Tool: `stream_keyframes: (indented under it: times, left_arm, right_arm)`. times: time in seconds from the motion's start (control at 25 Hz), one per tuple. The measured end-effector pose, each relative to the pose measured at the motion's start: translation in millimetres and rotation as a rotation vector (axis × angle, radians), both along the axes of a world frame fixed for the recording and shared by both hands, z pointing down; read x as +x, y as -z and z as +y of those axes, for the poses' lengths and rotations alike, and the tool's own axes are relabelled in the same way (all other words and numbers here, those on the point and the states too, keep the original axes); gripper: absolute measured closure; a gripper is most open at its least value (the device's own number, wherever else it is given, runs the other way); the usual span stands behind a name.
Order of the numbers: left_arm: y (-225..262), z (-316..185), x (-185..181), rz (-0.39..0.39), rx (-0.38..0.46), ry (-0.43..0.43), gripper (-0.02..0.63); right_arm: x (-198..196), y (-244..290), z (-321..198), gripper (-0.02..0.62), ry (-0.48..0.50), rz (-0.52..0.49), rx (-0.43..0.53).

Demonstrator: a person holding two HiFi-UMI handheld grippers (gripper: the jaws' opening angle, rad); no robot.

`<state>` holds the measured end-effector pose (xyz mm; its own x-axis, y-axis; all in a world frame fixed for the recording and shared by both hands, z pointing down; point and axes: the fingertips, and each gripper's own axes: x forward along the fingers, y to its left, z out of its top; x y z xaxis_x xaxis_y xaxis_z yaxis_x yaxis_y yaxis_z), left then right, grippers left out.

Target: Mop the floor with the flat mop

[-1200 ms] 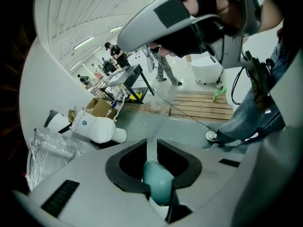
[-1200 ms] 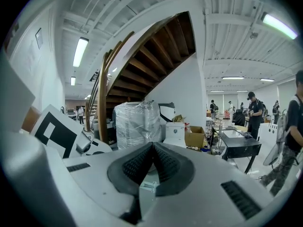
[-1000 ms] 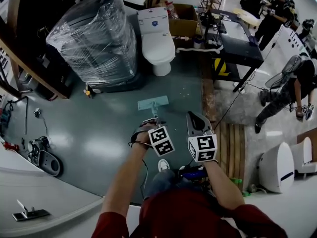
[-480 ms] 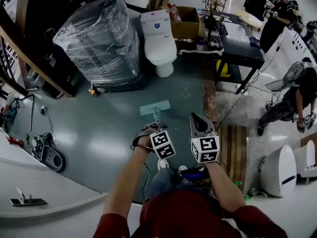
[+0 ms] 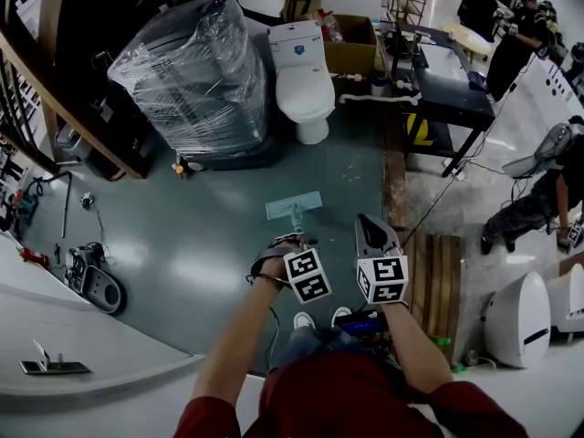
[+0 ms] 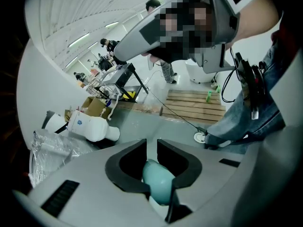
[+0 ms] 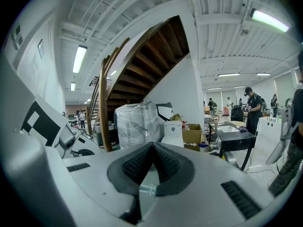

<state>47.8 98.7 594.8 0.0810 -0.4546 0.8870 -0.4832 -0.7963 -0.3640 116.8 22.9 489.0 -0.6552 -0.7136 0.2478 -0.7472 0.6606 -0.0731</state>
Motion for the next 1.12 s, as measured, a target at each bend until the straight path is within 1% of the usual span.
stream_keyframes:
  times: [0.2, 0.36, 0.52, 1.12]
  left_arm:
    - [8.5, -1.0, -23.2, 0.016, -0.001, 0.007, 0.529]
    - [11.8, -1.4, -34.1, 0.028, 0.002, 0.013, 0.529]
    - [13.1, -0.5, -40.5, 0.029, -0.003, 0.007, 0.528]
    - [18.3, -11.3, -41.5, 0.031, -0.014, -0.007, 0.528]
  right_arm:
    - [-27.9, 6.9, -0.2, 0.577, 0.014, 0.004, 0.009]
    - [-43.8, 6.4, 1.1, 0.578, 0.03, 0.028, 0.017]
    - [-54.3, 7.1, 3.8, 0.578, 0.035, 0.019, 0.015]
    - [-54.6, 12.9, -8.0, 0.578, 0.037, 0.025, 0.028]
